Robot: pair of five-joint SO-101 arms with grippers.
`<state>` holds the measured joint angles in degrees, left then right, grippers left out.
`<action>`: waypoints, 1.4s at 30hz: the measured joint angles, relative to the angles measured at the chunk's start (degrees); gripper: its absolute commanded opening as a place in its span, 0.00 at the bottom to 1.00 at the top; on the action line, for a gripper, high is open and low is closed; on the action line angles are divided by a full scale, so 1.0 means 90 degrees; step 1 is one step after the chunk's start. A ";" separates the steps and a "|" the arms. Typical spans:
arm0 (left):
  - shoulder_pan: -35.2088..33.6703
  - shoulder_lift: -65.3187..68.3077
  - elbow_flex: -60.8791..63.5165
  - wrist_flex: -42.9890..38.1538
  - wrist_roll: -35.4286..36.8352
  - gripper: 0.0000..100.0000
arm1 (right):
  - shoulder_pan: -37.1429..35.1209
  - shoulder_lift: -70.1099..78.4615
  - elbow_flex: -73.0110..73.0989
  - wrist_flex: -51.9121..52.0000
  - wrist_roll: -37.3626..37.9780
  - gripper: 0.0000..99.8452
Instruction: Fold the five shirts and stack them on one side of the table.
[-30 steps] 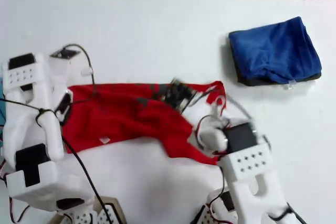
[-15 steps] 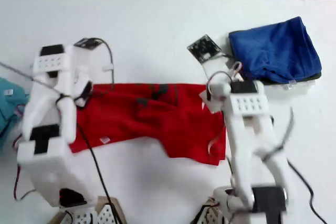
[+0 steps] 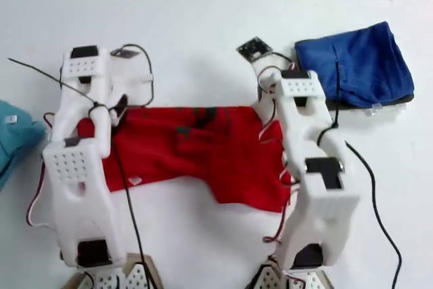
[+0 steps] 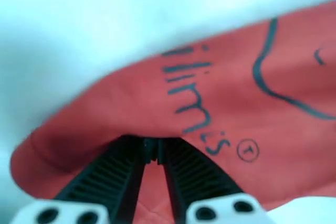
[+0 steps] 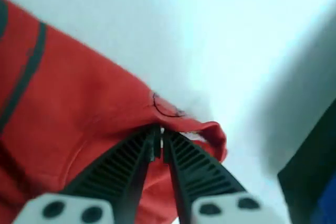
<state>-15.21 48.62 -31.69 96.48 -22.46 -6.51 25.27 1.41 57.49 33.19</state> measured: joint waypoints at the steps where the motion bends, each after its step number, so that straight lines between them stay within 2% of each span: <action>1: 0.0000 0.0166 -0.0254 0.0107 0.0000 0.03 | 0.0010 0.0234 -0.0303 0.0000 0.0000 0.02; 6: 0.0000 0.0811 -0.1328 0.0567 0.0010 0.03 | 0.0098 0.1299 -0.1924 0.0000 0.0000 0.02; 11: -0.0098 0.1153 -0.1592 0.0576 0.0010 0.03 | 0.0107 0.1846 -0.3223 0.0274 0.0000 0.02; 14: -0.0186 0.1182 -0.1602 0.0576 0.0010 0.03 | 0.0127 0.1866 -0.4005 0.0947 0.0000 0.02; 17: -0.0244 0.1201 -0.1680 0.0576 0.0010 0.03 | 0.0127 0.1915 -0.4786 0.2120 0.0000 0.02; 21: -0.0274 0.1211 -0.1700 0.0576 0.0010 0.03 | 0.0127 0.1915 -0.5079 0.3448 0.0000 0.02; 25: -0.0274 0.1211 -0.1700 0.0576 0.0010 0.03 | 0.0107 0.2100 -0.5148 0.4054 0.0000 0.11; 28: -0.0274 0.1211 -0.1700 0.0576 0.0010 0.03 | 0.0039 0.2364 -0.5148 0.4171 -0.0205 0.17; 33: -0.0274 0.1211 -0.1700 0.0576 0.0010 0.03 | -0.0088 0.2716 -0.5148 0.4112 -0.0518 0.16; 42: -0.0274 0.1211 -0.1700 0.0576 0.0010 0.03 | -0.0225 0.2940 -0.5148 0.3614 -0.0518 0.13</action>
<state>-17.67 59.52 -46.99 101.67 -22.37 -8.53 51.74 -44.92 90.02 28.53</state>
